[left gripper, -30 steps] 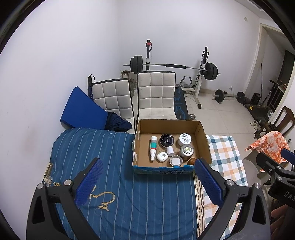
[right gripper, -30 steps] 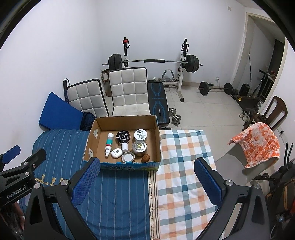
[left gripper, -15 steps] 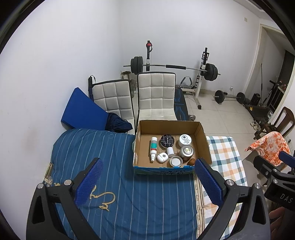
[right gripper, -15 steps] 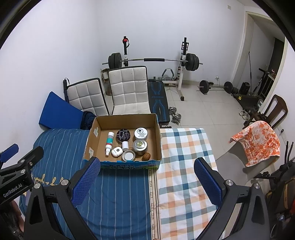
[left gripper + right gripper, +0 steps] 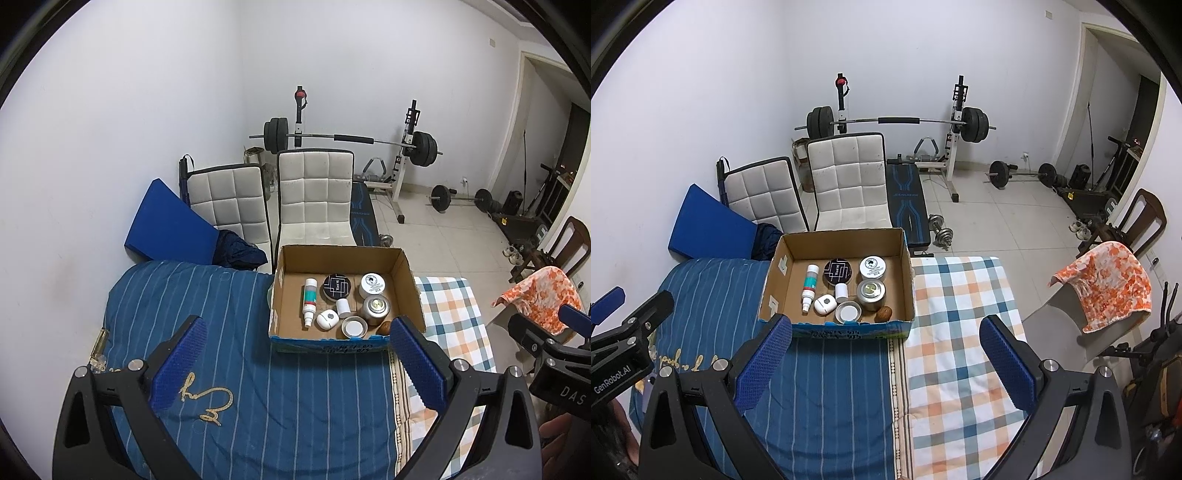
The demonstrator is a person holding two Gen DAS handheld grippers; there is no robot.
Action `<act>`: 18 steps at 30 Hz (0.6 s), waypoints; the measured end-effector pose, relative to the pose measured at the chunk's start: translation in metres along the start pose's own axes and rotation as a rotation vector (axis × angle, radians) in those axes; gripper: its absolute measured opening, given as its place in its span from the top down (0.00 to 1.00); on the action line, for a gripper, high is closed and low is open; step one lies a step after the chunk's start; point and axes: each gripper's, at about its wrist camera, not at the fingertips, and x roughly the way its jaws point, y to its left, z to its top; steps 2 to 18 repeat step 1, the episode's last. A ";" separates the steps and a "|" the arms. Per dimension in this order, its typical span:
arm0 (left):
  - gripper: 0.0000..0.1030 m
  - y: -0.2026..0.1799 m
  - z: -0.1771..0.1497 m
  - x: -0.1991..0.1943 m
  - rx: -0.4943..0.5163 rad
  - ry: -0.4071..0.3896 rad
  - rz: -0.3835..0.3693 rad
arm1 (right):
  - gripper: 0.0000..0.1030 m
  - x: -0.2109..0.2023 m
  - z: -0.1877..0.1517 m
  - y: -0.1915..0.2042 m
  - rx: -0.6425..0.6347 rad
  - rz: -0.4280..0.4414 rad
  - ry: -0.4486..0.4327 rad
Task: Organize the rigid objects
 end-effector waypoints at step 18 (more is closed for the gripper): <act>0.01 0.001 0.001 0.000 0.001 -0.001 0.000 | 0.00 0.000 0.000 0.000 0.000 -0.001 -0.001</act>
